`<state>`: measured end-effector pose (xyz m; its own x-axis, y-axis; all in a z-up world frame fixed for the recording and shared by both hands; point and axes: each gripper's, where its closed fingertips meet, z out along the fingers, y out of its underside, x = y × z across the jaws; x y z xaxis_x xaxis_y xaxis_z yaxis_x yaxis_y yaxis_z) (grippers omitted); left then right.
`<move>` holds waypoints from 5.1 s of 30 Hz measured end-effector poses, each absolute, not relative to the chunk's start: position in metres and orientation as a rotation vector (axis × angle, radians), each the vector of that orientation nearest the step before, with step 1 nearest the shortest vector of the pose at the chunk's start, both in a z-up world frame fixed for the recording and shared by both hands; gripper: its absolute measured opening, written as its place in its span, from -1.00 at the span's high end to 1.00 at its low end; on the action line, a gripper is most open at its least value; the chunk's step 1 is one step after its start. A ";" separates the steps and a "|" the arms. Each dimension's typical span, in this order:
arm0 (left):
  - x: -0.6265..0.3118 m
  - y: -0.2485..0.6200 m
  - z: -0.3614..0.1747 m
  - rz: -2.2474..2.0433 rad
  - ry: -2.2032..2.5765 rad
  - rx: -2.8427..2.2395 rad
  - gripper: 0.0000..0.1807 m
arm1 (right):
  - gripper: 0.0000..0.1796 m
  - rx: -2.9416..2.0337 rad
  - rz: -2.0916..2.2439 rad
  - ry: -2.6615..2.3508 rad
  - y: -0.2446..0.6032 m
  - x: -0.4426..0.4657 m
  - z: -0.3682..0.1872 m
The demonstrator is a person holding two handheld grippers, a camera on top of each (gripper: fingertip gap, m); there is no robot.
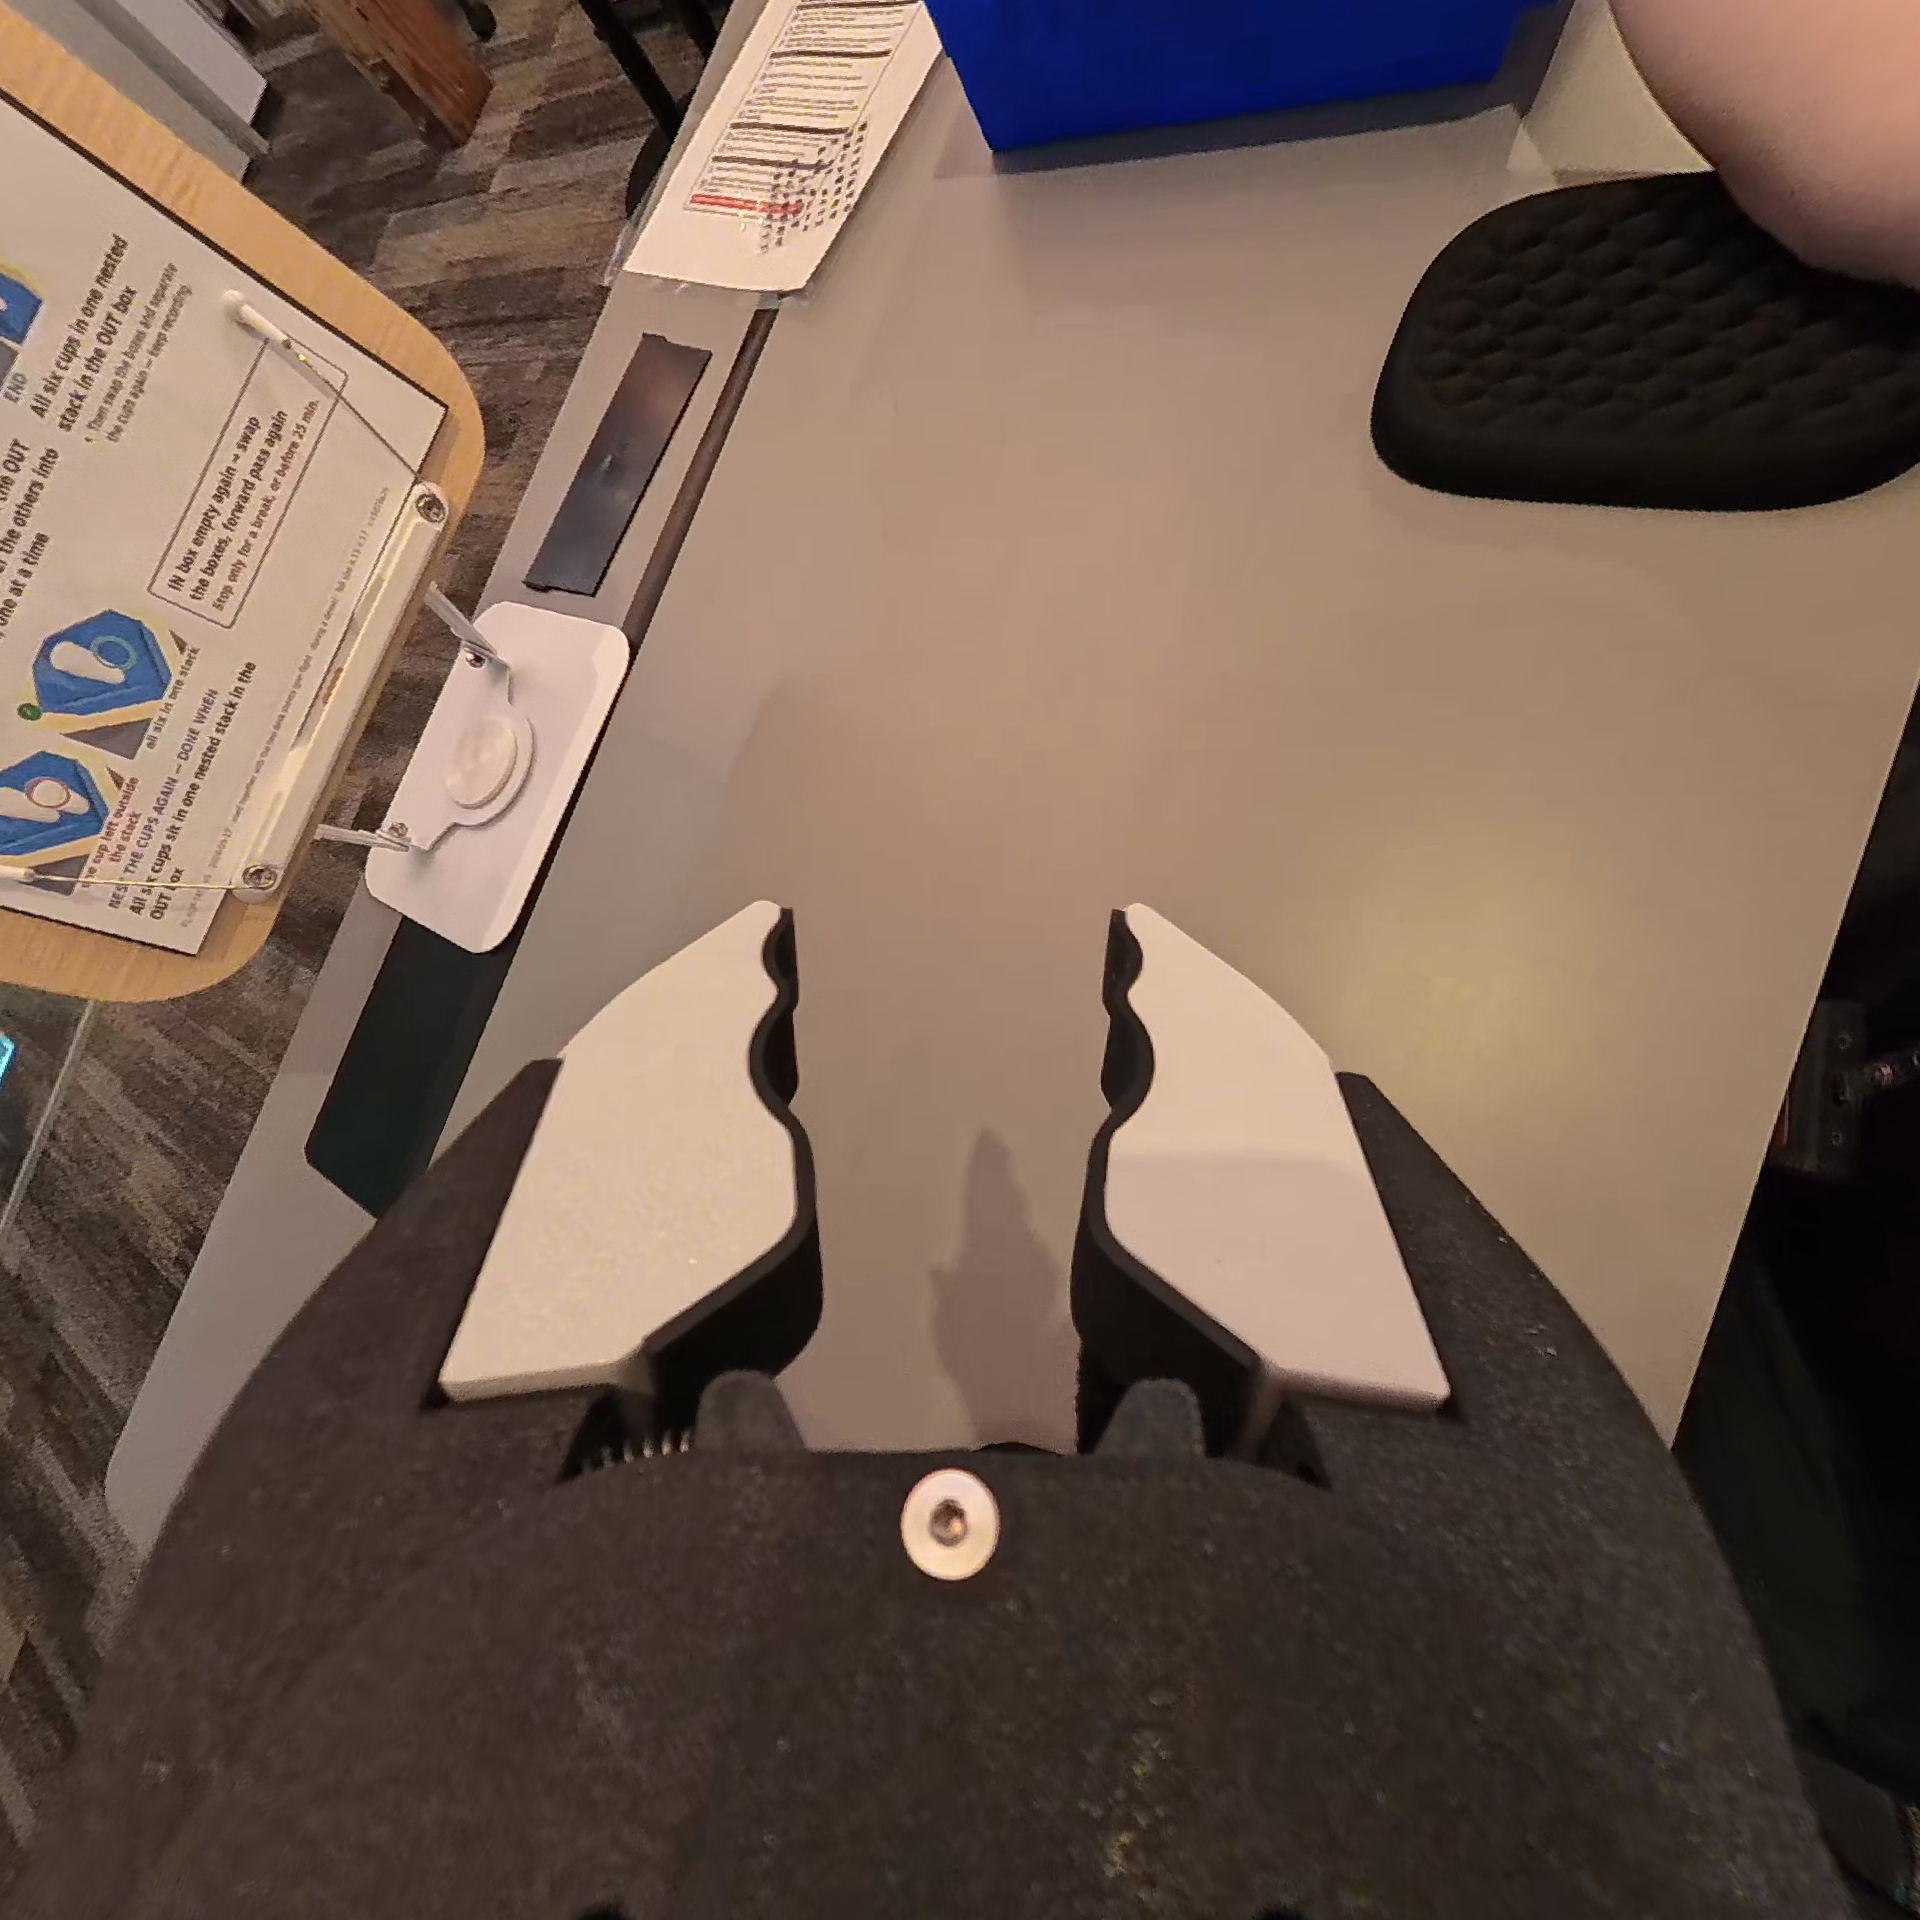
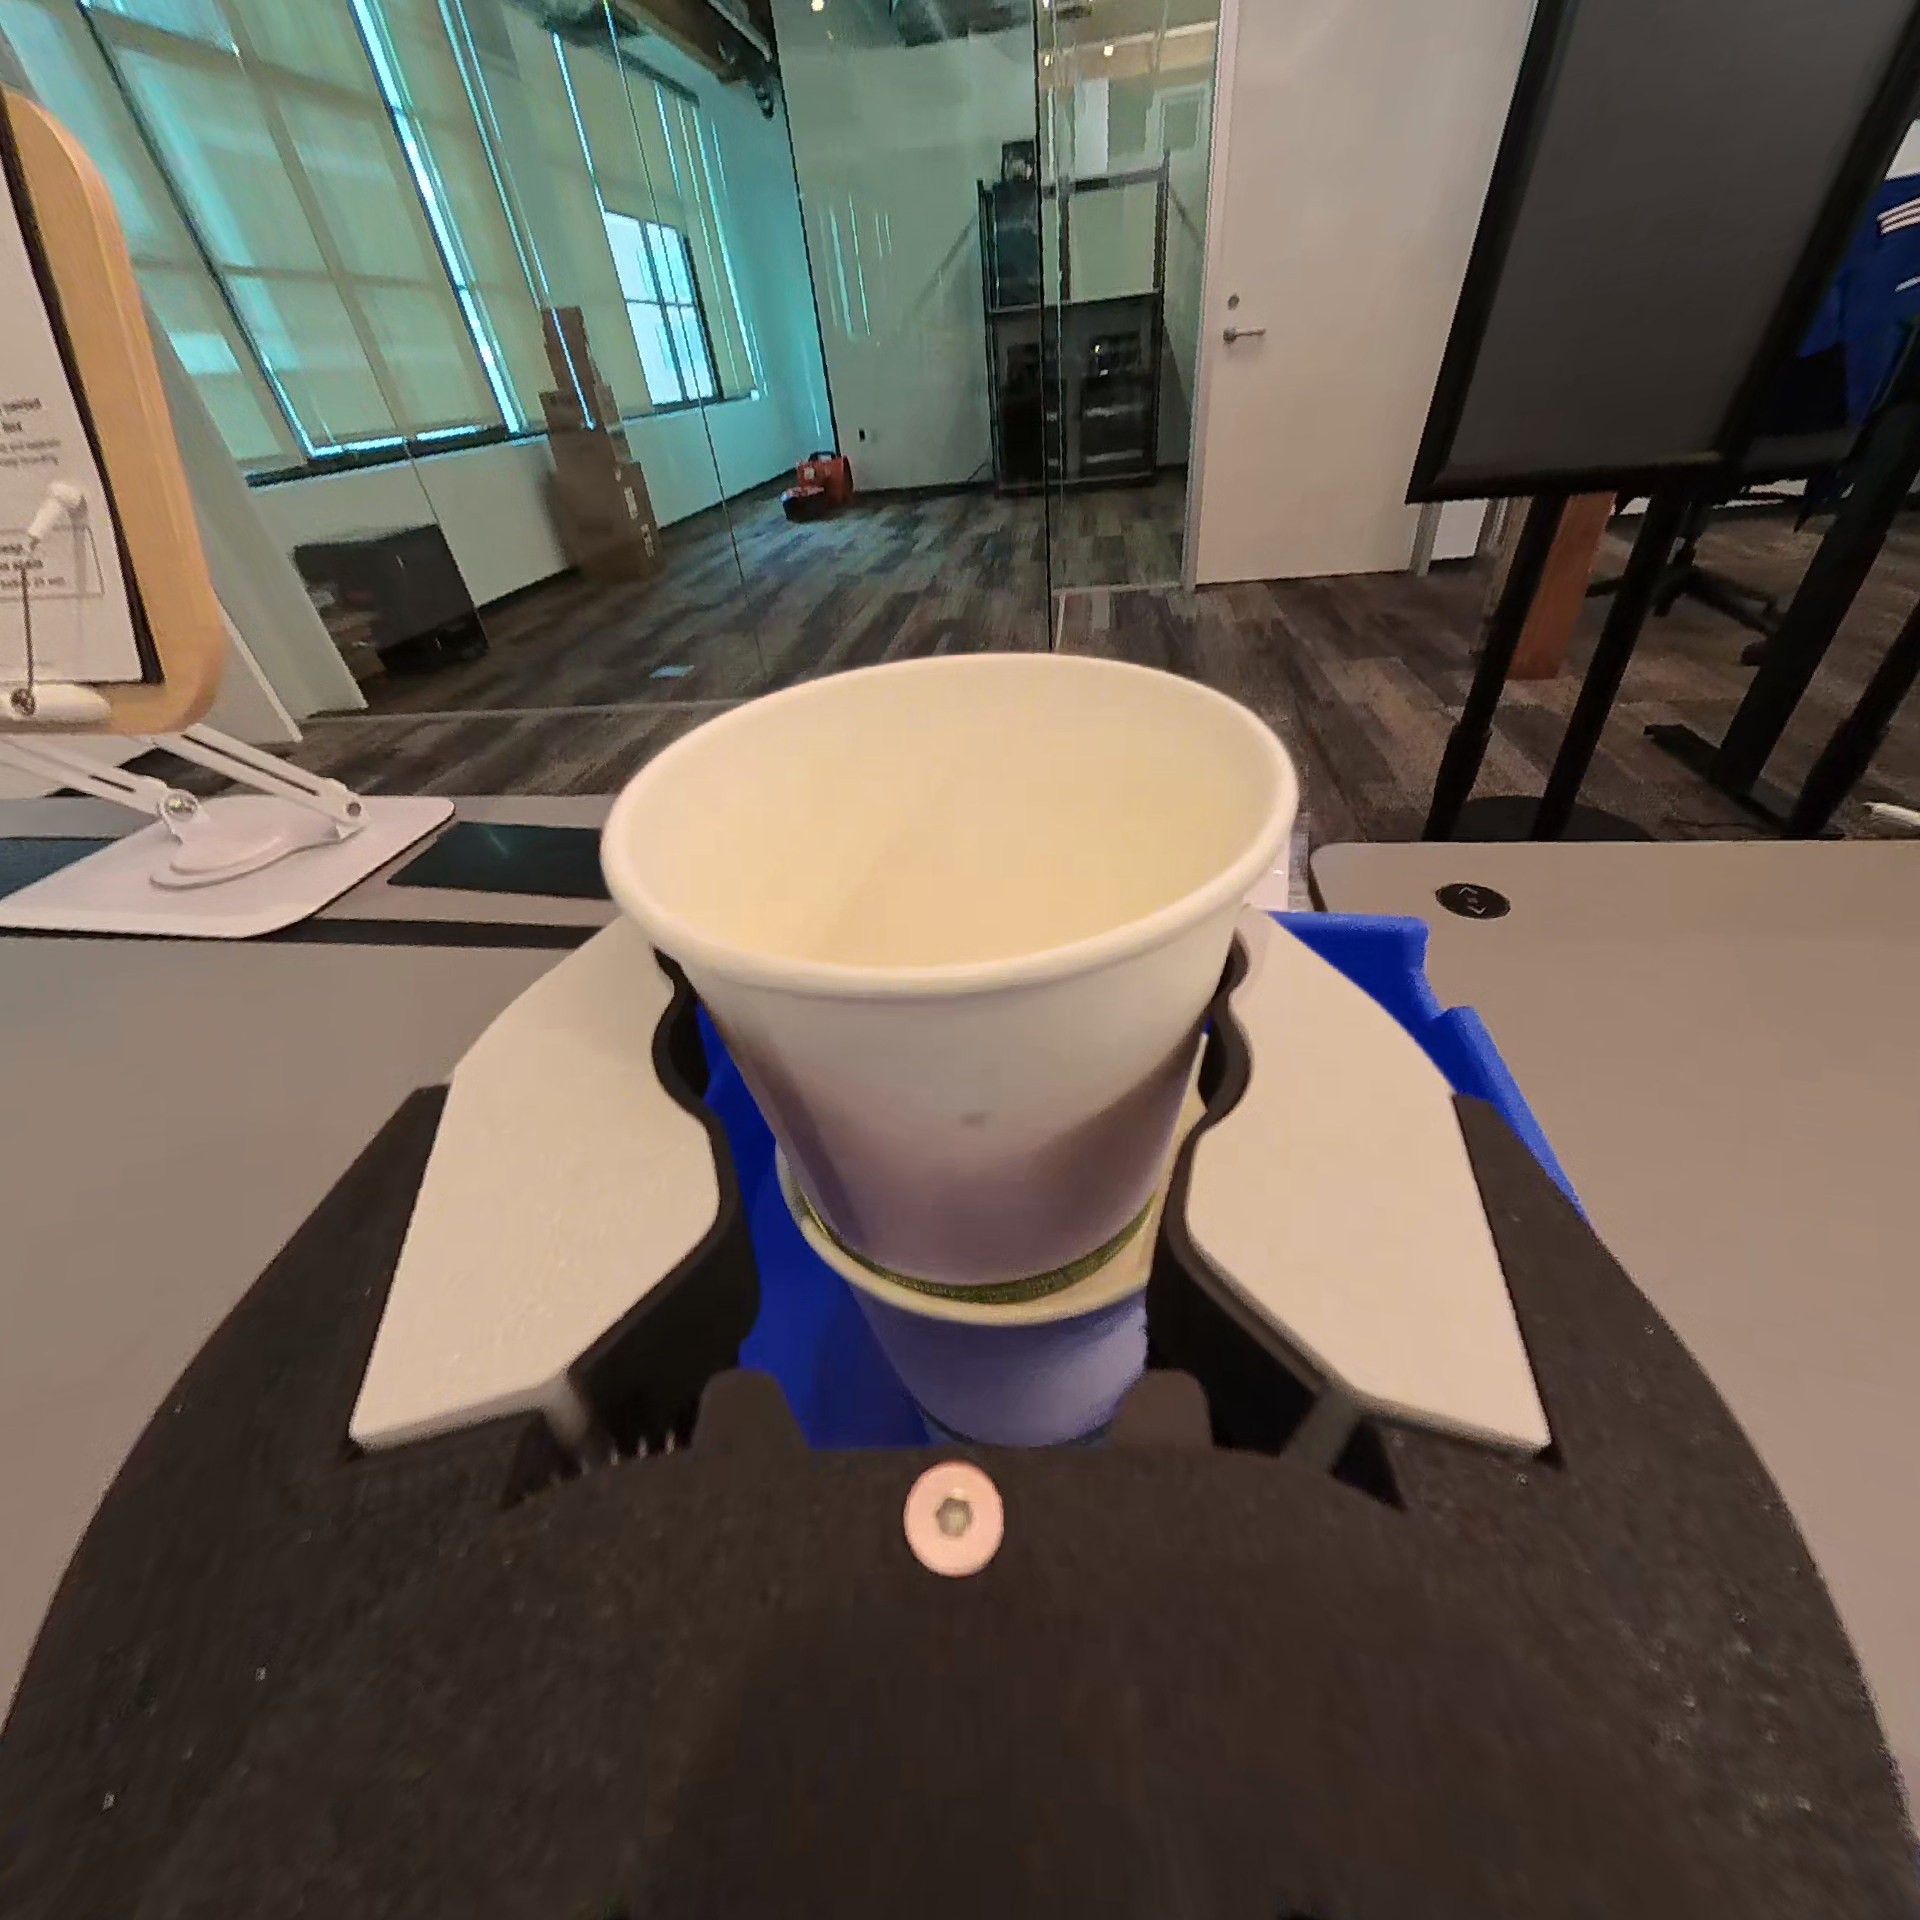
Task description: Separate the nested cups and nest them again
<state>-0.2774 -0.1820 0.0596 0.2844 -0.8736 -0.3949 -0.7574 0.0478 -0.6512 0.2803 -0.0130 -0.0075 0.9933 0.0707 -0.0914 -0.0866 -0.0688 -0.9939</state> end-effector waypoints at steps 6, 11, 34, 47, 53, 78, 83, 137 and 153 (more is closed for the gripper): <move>-0.273 -0.186 0.054 -0.166 1.531 -1.724 0.38 | -0.04 -1.664 0.194 0.024 -0.015 0.280 -0.018; -0.272 -0.186 0.053 -0.166 1.536 -1.724 0.38 | -0.05 -1.684 0.148 0.006 -0.014 0.282 -0.023; -0.452 -0.102 0.074 0.293 1.220 -1.980 0.40 | -0.12 -1.418 0.157 -0.293 -0.085 0.186 0.142; -0.570 -0.047 -0.026 0.418 1.370 -2.218 0.54 | -0.08 -1.504 0.157 -0.556 -0.061 0.108 0.130; -0.576 -0.037 -0.055 0.482 1.495 -2.321 0.61 | -0.07 -1.509 0.179 -0.541 -0.061 0.113 0.127; -0.574 -0.059 -0.005 0.435 1.528 -2.384 1.00 | -0.03 -1.539 0.222 -0.517 -0.057 0.123 0.116; -0.544 -0.071 0.051 0.412 1.557 -2.263 1.00 | -0.03 -1.520 0.254 -0.572 -0.057 0.104 0.120; -0.230 -0.217 0.052 -0.100 2.329 -1.448 0.52 | -0.03 -1.381 1.421 -1.684 -0.192 -0.229 0.043; -0.297 -0.151 0.101 -0.112 1.767 -1.600 0.36 | -0.04 -1.387 0.408 -0.535 -0.048 0.061 0.155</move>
